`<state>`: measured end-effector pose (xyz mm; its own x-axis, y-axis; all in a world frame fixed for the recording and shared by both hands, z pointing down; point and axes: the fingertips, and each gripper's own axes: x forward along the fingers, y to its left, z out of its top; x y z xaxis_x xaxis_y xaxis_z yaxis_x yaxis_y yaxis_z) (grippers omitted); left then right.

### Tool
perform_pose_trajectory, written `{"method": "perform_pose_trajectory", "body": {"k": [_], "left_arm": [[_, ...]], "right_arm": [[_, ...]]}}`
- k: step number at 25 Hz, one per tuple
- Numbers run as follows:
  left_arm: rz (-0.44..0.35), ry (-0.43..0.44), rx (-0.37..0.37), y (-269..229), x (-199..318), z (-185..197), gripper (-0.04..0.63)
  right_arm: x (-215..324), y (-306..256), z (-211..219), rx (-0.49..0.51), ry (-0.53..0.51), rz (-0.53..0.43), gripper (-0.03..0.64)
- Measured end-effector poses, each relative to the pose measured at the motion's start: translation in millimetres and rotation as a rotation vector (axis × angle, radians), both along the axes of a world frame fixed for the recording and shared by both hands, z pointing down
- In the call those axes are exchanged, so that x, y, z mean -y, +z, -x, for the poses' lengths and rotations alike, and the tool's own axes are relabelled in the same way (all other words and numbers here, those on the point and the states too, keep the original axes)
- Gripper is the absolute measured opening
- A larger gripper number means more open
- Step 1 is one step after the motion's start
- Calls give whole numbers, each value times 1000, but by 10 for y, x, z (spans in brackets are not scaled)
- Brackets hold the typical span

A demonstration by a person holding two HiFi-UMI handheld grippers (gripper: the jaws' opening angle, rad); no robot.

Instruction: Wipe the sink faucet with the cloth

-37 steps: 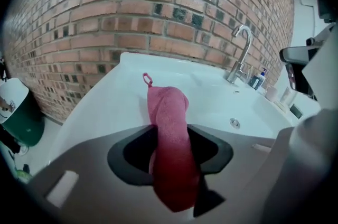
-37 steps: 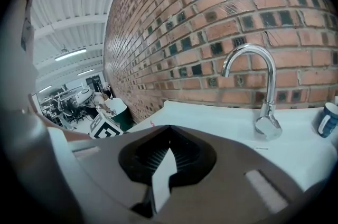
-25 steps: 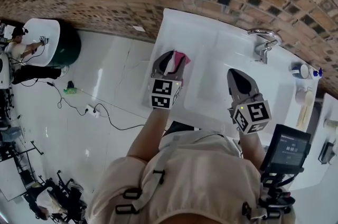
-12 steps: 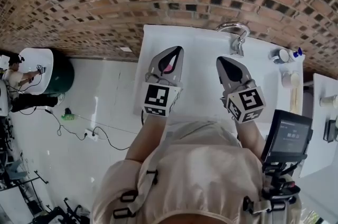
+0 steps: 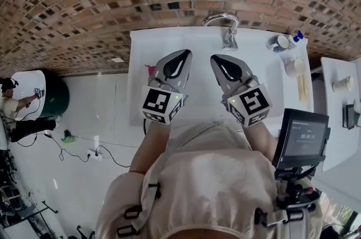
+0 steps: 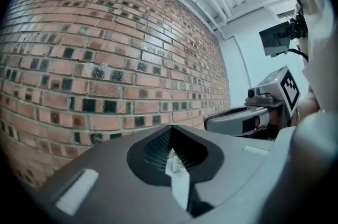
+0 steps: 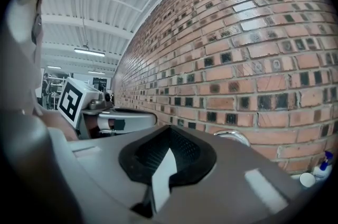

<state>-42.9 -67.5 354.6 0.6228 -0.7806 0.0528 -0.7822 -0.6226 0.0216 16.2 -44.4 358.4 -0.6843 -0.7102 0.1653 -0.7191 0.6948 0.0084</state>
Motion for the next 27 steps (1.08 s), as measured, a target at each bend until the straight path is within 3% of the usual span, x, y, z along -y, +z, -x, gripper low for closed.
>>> {"method": "perform_pose_trajectory", "body": {"k": [6, 27], "left_arm": [[29, 28, -35, 49, -68, -98, 2], [14, 60, 22, 83, -139, -244, 2]], "right_arm": [[-75, 55, -71, -11, 2, 10, -8], [-121, 68, -74, -18, -9, -14, -8]]}}
